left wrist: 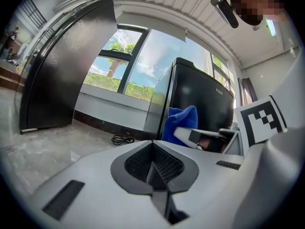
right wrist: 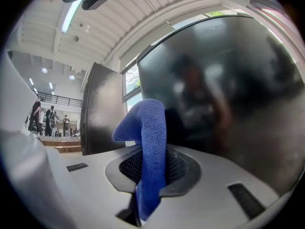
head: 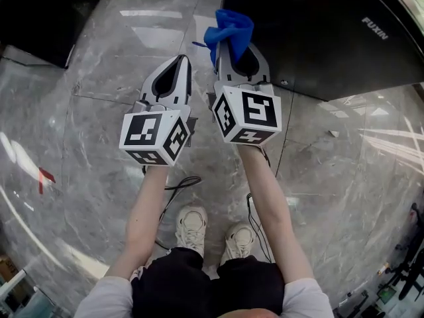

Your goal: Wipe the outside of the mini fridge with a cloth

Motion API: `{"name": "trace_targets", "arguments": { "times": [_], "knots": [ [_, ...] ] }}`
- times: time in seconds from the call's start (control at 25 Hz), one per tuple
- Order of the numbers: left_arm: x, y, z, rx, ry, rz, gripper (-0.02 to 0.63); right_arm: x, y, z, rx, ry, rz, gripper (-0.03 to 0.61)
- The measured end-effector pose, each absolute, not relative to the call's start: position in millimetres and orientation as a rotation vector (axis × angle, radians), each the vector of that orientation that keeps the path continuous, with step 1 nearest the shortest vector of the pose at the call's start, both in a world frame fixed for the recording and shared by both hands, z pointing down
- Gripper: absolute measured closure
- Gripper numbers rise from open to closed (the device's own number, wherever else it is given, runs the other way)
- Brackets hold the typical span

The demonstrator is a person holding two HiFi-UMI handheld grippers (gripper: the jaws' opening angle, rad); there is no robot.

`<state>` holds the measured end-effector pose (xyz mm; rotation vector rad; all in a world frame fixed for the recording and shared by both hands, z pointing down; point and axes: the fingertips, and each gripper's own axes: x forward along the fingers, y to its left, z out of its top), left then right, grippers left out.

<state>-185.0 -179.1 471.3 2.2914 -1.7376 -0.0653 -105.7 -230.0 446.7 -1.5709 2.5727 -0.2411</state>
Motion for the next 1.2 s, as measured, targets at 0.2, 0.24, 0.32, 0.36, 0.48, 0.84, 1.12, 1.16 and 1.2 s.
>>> {"name": "trace_targets", "arguments": {
  "times": [0.2, 0.24, 0.32, 0.36, 0.48, 0.84, 1.12, 1.16, 1.2],
  "knots": [
    [-172.3, -182.5, 470.4, 2.315, -1.713, -0.058, 0.609, -101.7, -235.9, 446.0, -1.588, 2.583, -0.209, 0.503],
    [-171.6, -182.5, 470.6, 2.317, -1.712, -0.056, 0.609, -100.4, -235.8, 446.5, -1.590, 2.582, -0.209, 0.503],
    [-172.1, -181.8, 471.6, 2.313, -1.715, -0.053, 0.609, -97.2, -235.1, 447.0, -1.598, 2.576, -0.214, 0.503],
    [-172.9, -181.2, 472.1, 2.309, -1.718, -0.051, 0.609, -94.9, -234.6, 447.1, -1.602, 2.571, -0.217, 0.503],
    [-172.8, -179.7, 472.6, 2.300, -1.727, -0.049, 0.609, -84.6, -232.5, 446.9, -1.618, 2.555, -0.231, 0.503],
    [-120.9, -177.1, 466.2, 2.373, -1.648, -0.029, 0.609, -27.9, -224.1, 445.0, -1.710, 2.497, -0.236, 0.503],
    [-76.1, -173.5, 469.9, 2.446, -1.592, 0.035, 0.609, 28.9, -217.9, 450.3, -1.803, 2.430, -0.237, 0.503],
    [-70.9, -173.5, 470.7, 2.448, -1.585, 0.035, 0.609, 37.5, -217.1, 451.1, -1.816, 2.419, -0.238, 0.503],
    [-65.6, -173.8, 471.7, 2.449, -1.576, 0.032, 0.609, 46.3, -216.3, 451.9, -1.829, 2.408, -0.239, 0.503]
  ]
}}
